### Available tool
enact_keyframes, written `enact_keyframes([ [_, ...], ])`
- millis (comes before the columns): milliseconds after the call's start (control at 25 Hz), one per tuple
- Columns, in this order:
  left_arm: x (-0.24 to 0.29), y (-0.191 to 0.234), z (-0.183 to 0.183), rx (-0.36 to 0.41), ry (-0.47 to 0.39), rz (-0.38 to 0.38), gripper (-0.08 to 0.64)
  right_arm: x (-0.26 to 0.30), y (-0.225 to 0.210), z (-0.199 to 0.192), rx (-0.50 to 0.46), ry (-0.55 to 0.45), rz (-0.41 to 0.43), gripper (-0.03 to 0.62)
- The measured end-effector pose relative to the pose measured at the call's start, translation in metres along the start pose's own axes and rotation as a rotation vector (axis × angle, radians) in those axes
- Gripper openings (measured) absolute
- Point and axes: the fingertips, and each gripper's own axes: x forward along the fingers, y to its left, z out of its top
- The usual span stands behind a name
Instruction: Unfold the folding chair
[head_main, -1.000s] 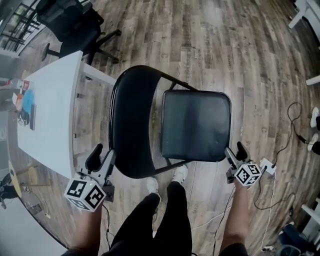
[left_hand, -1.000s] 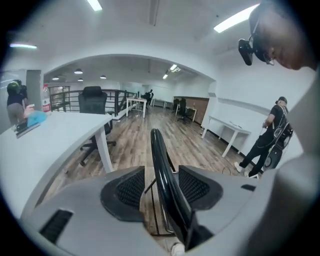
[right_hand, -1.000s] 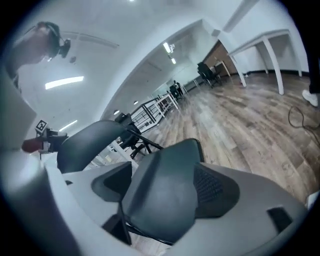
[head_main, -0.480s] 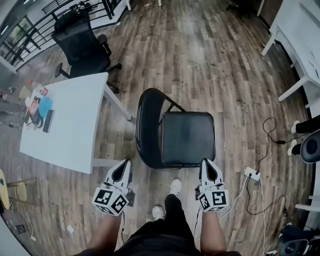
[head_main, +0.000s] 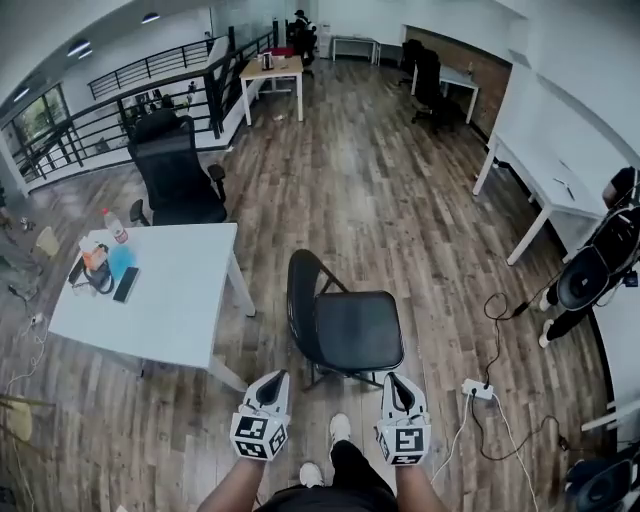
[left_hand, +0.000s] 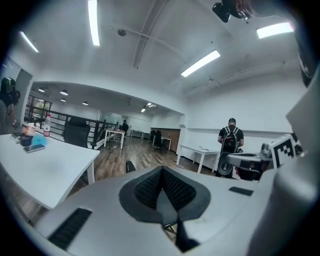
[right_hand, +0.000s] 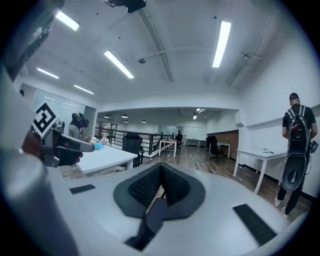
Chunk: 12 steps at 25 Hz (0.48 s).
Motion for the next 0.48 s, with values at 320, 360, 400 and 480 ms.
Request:
enact_keyframes([
  [320,-0.066,-0.054,0.007,-0.053,-0.031,-0.015,0.006,-0.053,0.028,0.031,0.051,-0.032,0.029,0.015],
  [360,-0.073,-0.060,0.009,-0.052,-0.033,-0.009,0.006,-0.061,0.027,0.035,0.030,-0.038,0.022,0.015],
  [400,-0.078,-0.067,0.011,-0.045,-0.036,-0.003,0.006,-0.068,0.024,0.038,0.011,-0.045,0.014,0.014],
  [480,-0.084,-0.082,0.014,-0.021,-0.043,0.008,0.006,-0.082,0.018,0.040,-0.014,-0.057,0.010,0.014],
])
